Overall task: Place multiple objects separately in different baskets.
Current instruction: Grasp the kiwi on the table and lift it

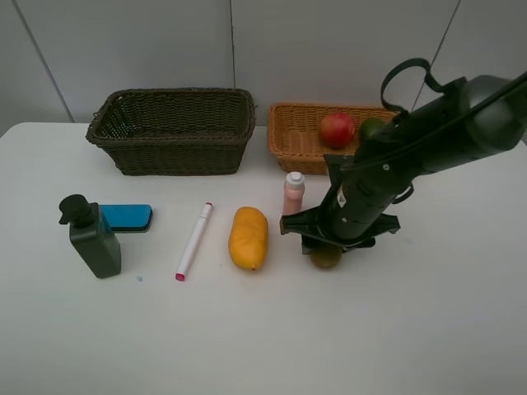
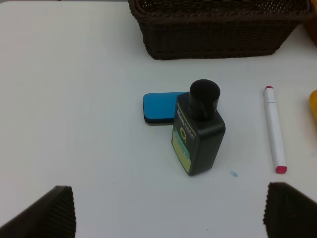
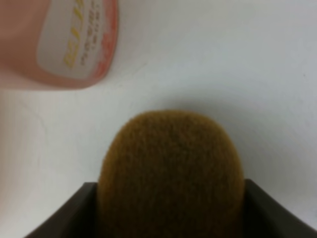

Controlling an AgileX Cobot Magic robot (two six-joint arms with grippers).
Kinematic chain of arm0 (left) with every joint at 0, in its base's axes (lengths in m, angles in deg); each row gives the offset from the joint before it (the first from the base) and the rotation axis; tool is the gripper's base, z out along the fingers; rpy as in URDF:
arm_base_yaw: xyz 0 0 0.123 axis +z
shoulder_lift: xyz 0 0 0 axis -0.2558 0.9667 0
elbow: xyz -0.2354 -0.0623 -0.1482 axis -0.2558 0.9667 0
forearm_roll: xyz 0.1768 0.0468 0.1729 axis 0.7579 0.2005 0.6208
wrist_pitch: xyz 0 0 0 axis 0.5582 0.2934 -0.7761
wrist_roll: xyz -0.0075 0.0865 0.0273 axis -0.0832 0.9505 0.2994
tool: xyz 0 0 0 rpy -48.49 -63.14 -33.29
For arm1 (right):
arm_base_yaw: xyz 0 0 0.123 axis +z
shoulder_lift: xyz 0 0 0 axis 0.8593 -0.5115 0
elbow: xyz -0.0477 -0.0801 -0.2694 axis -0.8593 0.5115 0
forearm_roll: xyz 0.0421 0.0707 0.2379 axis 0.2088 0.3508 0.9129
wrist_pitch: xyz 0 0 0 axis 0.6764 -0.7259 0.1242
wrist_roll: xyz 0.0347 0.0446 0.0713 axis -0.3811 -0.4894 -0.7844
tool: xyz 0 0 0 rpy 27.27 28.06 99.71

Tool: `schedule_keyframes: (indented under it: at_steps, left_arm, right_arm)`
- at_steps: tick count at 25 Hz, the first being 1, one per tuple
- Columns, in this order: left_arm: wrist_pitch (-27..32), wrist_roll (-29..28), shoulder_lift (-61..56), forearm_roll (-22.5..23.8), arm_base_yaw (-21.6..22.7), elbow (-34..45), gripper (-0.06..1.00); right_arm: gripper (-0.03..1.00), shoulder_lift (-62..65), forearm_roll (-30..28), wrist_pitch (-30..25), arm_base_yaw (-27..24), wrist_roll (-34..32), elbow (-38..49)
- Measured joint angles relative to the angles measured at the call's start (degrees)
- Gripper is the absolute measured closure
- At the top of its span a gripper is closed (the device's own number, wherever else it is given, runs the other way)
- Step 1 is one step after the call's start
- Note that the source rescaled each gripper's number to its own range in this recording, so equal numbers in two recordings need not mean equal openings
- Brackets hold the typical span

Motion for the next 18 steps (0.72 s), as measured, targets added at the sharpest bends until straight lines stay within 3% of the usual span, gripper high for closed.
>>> schedule_keyframes:
  at_steps: [18]
  left_arm:
    - [0.0, 0.0, 0.0, 0.0, 0.0, 0.0, -0.05]
  right_arm:
    - [0.52, 0.0, -0.5, -0.6, 0.0, 0.0, 0.0]
